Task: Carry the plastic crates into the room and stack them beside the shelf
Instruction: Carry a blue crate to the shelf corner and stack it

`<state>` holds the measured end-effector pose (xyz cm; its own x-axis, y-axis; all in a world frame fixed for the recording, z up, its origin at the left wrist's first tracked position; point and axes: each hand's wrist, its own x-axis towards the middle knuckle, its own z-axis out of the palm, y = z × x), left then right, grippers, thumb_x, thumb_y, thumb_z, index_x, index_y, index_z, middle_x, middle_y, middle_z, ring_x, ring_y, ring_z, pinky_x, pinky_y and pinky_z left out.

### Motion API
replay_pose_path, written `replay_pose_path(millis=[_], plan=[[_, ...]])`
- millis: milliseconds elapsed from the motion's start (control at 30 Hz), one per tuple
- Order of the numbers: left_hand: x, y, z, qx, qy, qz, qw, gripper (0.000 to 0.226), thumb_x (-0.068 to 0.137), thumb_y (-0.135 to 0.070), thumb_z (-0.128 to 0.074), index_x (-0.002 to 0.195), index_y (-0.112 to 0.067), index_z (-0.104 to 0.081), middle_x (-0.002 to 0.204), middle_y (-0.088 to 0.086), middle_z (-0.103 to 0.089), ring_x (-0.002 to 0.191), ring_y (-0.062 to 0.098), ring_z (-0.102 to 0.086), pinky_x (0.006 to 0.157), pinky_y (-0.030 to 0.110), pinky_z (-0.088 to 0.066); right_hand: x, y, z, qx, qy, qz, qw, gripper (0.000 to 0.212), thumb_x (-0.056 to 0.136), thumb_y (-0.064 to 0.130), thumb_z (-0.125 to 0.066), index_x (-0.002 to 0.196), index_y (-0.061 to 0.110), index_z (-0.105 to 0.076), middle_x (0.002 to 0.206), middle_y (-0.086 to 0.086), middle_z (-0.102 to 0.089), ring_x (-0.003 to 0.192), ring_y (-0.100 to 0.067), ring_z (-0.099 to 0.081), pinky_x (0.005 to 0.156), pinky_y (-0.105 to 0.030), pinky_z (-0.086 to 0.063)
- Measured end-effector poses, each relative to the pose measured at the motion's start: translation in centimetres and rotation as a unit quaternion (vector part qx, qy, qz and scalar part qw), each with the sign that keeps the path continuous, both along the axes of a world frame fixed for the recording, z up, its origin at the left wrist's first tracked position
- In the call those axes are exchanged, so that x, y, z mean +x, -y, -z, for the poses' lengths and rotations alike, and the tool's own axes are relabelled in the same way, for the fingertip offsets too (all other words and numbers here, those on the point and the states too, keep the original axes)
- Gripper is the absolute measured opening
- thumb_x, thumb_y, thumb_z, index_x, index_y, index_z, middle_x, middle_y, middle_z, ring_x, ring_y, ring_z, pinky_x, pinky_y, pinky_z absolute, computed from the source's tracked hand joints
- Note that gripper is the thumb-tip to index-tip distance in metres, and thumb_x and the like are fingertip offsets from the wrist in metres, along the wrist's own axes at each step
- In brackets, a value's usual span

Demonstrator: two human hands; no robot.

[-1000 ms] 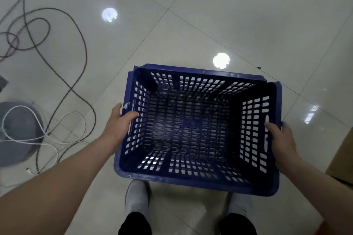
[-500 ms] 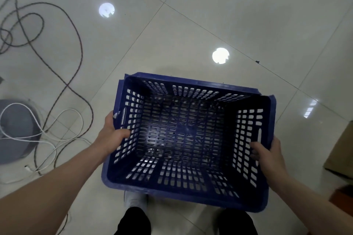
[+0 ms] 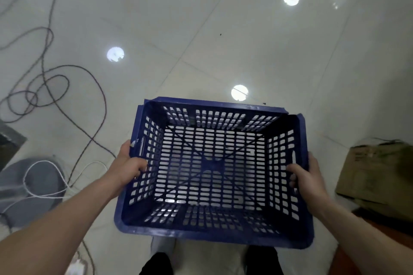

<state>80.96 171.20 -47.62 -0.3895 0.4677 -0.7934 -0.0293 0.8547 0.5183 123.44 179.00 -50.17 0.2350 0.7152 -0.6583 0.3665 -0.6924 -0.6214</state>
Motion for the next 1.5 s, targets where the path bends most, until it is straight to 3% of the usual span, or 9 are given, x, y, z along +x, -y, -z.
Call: replay_pose_path(millis=[267, 500, 767, 833, 933, 1067, 1333, 1433, 1500], plan=[[-0.9, -3.6, -15.7, 0.094, -0.019, 0.134, 0.986, 0.073, 0.078, 0.008, -0.055, 0.138, -0.029, -0.036, 0.105, 0.012, -0.066, 0.077, 0.028, -0.064, 0.067, 0.04, -0.054, 0.4, 4.7, -17.6, 0.086, 0.035, 0.076, 0.993, 0.051, 0.093, 0.024, -0.068, 0.135, 0.045, -0.048, 0.109, -0.011, -0.071, 0.076, -0.02, -0.064, 0.074, -0.047, -0.056], [1.1, -5.0, -28.4, 0.181, -0.032, 0.257, 0.949, 0.072, 0.081, 0.009, -0.054, 0.135, -0.035, -0.037, 0.099, 0.009, -0.068, 0.064, 0.02, -0.061, 0.06, 0.034, -0.051, 3.0, 12.4, -29.0, 0.115, 0.09, 0.178, 0.973, 0.069, 0.072, 0.064, -0.066, 0.121, 0.088, -0.023, 0.125, 0.005, -0.071, 0.107, -0.037, -0.07, 0.094, -0.062, -0.056], [7.3, -3.6, -37.3, 0.251, -0.028, 0.372, 0.893, 0.067, 0.08, 0.007, -0.054, 0.125, -0.043, -0.045, 0.099, 0.009, -0.072, 0.059, 0.019, -0.059, 0.057, 0.034, -0.05, 4.4, 23.0, -40.7, 0.15, 0.093, 0.261, 0.949, 0.081, 0.08, 0.054, -0.067, 0.152, 0.059, -0.028, 0.128, 0.015, -0.068, 0.094, -0.022, -0.073, 0.089, -0.054, -0.059], [9.4, -2.4, -39.0, 0.267, -0.021, 0.398, 0.878, 0.07, 0.08, 0.006, -0.054, 0.127, -0.045, -0.044, 0.1, 0.007, -0.072, 0.061, 0.019, -0.062, 0.057, 0.033, -0.05, 5.5, 26.0, -41.9, 0.143, 0.109, 0.284, 0.942, 0.09, 0.074, 0.061, -0.065, 0.154, 0.057, -0.025, 0.135, 0.012, -0.065, 0.099, -0.026, -0.071, 0.09, -0.054, -0.058], [12.5, -0.3, -41.3, 0.275, -0.027, 0.436, 0.856, 0.071, 0.081, 0.005, -0.054, 0.133, -0.043, -0.041, 0.098, 0.006, -0.072, 0.065, 0.022, -0.066, 0.059, 0.035, -0.052, 6.8, 30.7, -43.5, 0.133, 0.128, 0.315, 0.931, 0.086, 0.091, 0.049, -0.067, 0.163, 0.045, -0.019, 0.145, 0.003, -0.059, 0.105, -0.032, -0.068, 0.092, -0.052, -0.057], [16.7, 2.8, -43.4, 0.28, -0.041, 0.497, 0.82, 0.072, 0.077, -0.006, -0.059, 0.134, -0.044, -0.037, 0.1, 0.004, -0.072, 0.073, 0.029, -0.073, 0.07, 0.049, -0.061, 8.5, 37.5, -45.4, 0.124, 0.155, 0.348, 0.916, 0.081, 0.099, 0.041, -0.065, 0.166, 0.033, -0.019, 0.162, -0.003, -0.044, 0.134, -0.036, -0.054, 0.108, -0.051, -0.047], [23.5, 8.3, -44.7, 0.287, -0.091, 0.587, 0.751, 0.085, 0.084, -0.018, -0.067, 0.153, -0.04, -0.022, 0.112, -0.004, -0.065, 0.07, 0.022, -0.074, 0.067, 0.041, -0.061, 10.2, 49.3, -47.7, 0.109, 0.136, 0.39, 0.904, 0.084, 0.095, 0.049, -0.068, 0.164, 0.039, -0.022, 0.16, 0.007, -0.047, 0.138, -0.027, -0.053, 0.111, -0.046, -0.044], [25.1, 9.0, -44.5, 0.298, -0.116, 0.625, 0.712, 0.087, 0.082, -0.024, -0.071, 0.155, -0.038, -0.025, 0.112, -0.005, -0.064, 0.068, 0.016, -0.073, 0.066, 0.035, -0.058, 9.6, 52.1, -48.0, 0.108, 0.14, 0.411, 0.894, 0.076, 0.094, 0.035, -0.073, 0.16, 0.035, -0.034, 0.147, 0.008, -0.058, 0.121, -0.021, -0.062, 0.098, -0.037, -0.049], [26.3, 9.2, -44.5, 0.298, -0.119, 0.645, 0.693, 0.089, 0.08, -0.027, -0.075, 0.154, -0.036, -0.027, 0.113, -0.002, -0.065, 0.067, 0.016, -0.073, 0.067, 0.035, -0.059, 8.7, 53.7, -48.3, 0.105, 0.142, 0.432, 0.885, 0.057, 0.093, 0.026, -0.075, 0.139, 0.04, -0.044, 0.114, 0.02, -0.067, 0.092, -0.005, -0.062, 0.079, -0.027, -0.05]])
